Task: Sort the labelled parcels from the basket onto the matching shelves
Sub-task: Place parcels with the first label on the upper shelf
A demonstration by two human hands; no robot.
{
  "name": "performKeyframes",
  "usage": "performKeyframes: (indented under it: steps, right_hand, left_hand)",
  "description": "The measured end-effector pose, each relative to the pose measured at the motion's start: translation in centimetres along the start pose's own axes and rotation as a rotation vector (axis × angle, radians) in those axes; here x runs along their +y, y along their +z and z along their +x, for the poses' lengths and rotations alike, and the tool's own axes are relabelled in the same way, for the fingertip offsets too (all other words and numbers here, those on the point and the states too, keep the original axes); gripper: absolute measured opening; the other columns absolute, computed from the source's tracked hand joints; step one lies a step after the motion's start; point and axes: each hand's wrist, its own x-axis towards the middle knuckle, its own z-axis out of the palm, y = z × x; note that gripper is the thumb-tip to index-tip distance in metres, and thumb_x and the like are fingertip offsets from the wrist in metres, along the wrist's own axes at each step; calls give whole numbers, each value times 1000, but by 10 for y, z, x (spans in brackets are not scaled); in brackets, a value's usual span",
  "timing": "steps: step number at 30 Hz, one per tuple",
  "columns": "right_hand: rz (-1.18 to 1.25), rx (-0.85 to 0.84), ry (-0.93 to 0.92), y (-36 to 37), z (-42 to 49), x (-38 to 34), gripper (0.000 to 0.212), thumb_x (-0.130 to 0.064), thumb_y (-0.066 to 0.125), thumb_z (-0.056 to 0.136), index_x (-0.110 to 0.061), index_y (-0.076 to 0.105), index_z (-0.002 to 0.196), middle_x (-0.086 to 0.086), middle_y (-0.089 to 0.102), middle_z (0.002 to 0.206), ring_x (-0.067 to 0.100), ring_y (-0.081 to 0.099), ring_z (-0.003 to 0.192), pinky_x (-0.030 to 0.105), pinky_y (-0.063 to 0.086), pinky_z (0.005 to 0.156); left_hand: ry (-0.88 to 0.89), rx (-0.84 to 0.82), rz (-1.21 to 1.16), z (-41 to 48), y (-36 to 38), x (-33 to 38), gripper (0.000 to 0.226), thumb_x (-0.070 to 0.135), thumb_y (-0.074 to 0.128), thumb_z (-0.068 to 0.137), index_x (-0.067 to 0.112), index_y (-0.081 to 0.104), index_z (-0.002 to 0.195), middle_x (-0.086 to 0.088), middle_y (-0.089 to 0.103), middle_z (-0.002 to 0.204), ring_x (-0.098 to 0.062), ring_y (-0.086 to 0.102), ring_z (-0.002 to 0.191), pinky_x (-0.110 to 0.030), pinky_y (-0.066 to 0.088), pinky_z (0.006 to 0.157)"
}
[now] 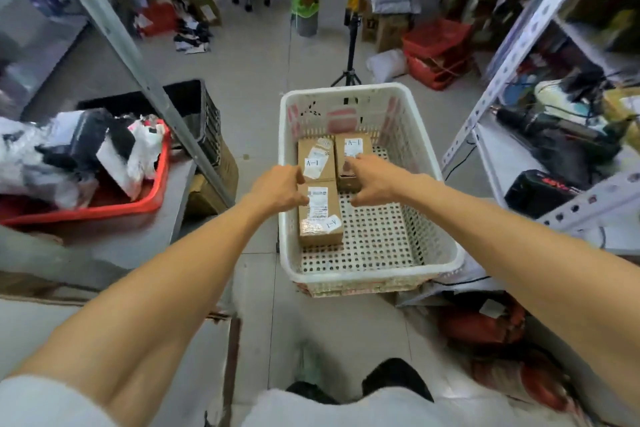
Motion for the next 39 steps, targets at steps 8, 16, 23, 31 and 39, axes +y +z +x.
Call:
performKeyframes:
  steps: [8, 16, 23, 31, 39]
  right_hand:
    - [67, -67, 25, -21, 63, 38, 65, -28, 68, 82, -8, 39, 136, 14, 46, 136, 27, 45, 121, 36, 41, 100]
    - [63, -96, -47, -17, 135, 84, 68, -26, 66, 83, -9, 34, 141, 13, 45, 135, 27, 44, 122, 38, 41, 98]
    - [56, -137, -45, 45, 203, 128, 62, -26, 68, 80, -8, 42, 133, 13, 48, 125, 30, 47, 117, 42, 45, 96]
    - [87, -190, 54, 132, 268, 168, 63, -29, 70, 82, -4, 42, 132, 18, 49, 128, 33, 47, 118, 41, 44, 93]
    - [552, -256, 316, 226, 300, 167, 79, -38, 79, 75, -6, 40, 135, 12, 49, 135, 28, 46, 123, 35, 40, 97]
  left_hand:
    - [-29, -41, -66, 85, -12, -6, 46, 28, 73, 79, 14, 57, 120, -5, 63, 117, -22, 60, 101, -31, 46, 74]
    - [-125, -115, -30, 168, 2, -16, 45, 26, 70, 81, 12, 56, 121, -7, 63, 117, -24, 60, 103, -30, 43, 74]
    - [-200, -226, -66, 239, 55, -33, 51, 32, 73, 79, 13, 56, 123, -8, 63, 117, -26, 60, 104, -38, 50, 89]
    - [-298, -266, -70, 301, 137, -77, 52, 24, 70, 82, 7, 51, 128, -12, 56, 124, -28, 55, 110, -34, 48, 89]
    - [-564, -388, -142, 316, 210, -87, 93, 9, 71, 80, -6, 7, 145, -22, 21, 148, -34, 35, 134, -34, 35, 106]
